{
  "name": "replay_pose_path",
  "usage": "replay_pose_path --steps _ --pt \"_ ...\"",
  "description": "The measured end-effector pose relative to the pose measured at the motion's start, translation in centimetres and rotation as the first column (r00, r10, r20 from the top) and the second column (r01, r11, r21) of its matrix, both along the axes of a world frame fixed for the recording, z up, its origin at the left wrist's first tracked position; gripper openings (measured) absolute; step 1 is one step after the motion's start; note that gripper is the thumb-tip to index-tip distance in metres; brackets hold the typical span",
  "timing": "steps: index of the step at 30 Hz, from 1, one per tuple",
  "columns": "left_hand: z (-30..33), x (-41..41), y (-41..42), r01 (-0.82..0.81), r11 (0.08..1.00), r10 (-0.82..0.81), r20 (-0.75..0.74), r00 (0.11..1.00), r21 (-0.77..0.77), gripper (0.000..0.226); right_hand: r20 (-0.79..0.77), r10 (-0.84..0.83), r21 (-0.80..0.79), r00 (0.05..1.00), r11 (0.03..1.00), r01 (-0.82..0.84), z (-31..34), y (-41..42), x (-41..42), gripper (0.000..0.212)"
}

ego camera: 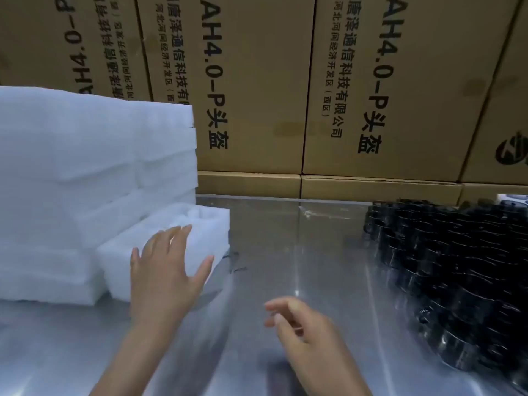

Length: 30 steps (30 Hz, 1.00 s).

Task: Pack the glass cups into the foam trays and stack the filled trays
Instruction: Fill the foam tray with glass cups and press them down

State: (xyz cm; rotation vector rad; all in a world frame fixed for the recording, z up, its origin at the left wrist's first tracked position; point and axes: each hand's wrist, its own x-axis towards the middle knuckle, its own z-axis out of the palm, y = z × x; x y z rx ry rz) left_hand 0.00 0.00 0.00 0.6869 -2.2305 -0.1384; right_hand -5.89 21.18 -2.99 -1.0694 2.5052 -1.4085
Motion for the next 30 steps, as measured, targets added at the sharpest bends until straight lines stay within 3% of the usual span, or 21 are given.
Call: replay_pose_path --steps 2,4,10,12,15,17,19,21,23,27,30 --pt "-0.1 -0.9 -0.8 -0.122 0.992 0.120 0.105 0.987 0.017 0.053 -0.016 -0.014 0.086 1.000 0.996 0.015 -0.7 -1.1 -0.5 0.021" --pt "-0.8 -1.5 -1.5 -0.140 0.990 0.137 0.118 0.983 0.011 0.040 -0.003 -0.001 0.181 1.000 0.983 0.001 -1.6 -1.4 -0.4 0.021" --pt "-1.9 -1.9 -2.0 -0.126 0.991 0.125 -0.035 0.992 -0.034 0.021 -0.040 -0.001 0.173 0.999 0.985 0.008 -3.1 -1.2 -0.8 0.019" --pt "-1.7 -1.4 -1.4 -0.065 0.997 0.060 -0.109 0.992 -0.045 0.019 -0.019 -0.002 0.136 1.000 0.991 0.005 -3.1 -1.2 -1.0 0.020" --pt "-0.9 -0.7 0.6 0.140 0.981 -0.167 -0.214 0.962 -0.134 0.023 0.096 -0.079 -0.107 0.992 0.990 0.089 -2.8 -0.6 -2.3 0.018" --pt "-0.5 -0.4 2.6 0.369 0.919 -0.393 -0.228 0.891 -0.141 0.023 0.259 -0.174 -0.338 0.950 0.905 0.258 -2.1 0.7 -3.8 0.015" --pt "-1.0 -0.7 4.5 0.571 0.816 -0.577 -0.183 0.796 -0.093 0.018 0.420 -0.243 -0.451 0.874 0.780 0.433 -1.5 2.6 -5.3 0.020" --pt "-2.4 -1.1 6.0 0.697 0.717 -0.694 -0.099 0.713 -0.007 0.018 0.497 -0.312 -0.481 0.809 0.677 0.557 -1.3 4.9 -6.4 0.020" --pt "-4.2 -1.7 6.8 0.751 0.655 -0.751 -0.035 0.659 0.086 0.017 0.515 -0.343 -0.487 0.786 0.638 0.597 -1.4 6.7 -6.8 0.020" --pt "-5.5 -2.7 7.4 0.781 0.596 -0.797 0.018 0.604 0.187 0.019 0.509 -0.337 -0.389 0.792 0.731 0.560 -2.3 7.9 -6.9 0.033" --pt "-5.8 -3.1 7.4 0.772 0.600 -0.770 -0.110 0.628 0.210 0.031 0.468 -0.352 -0.359 0.811 0.762 0.538 -2.6 7.8 -7.2 0.038"
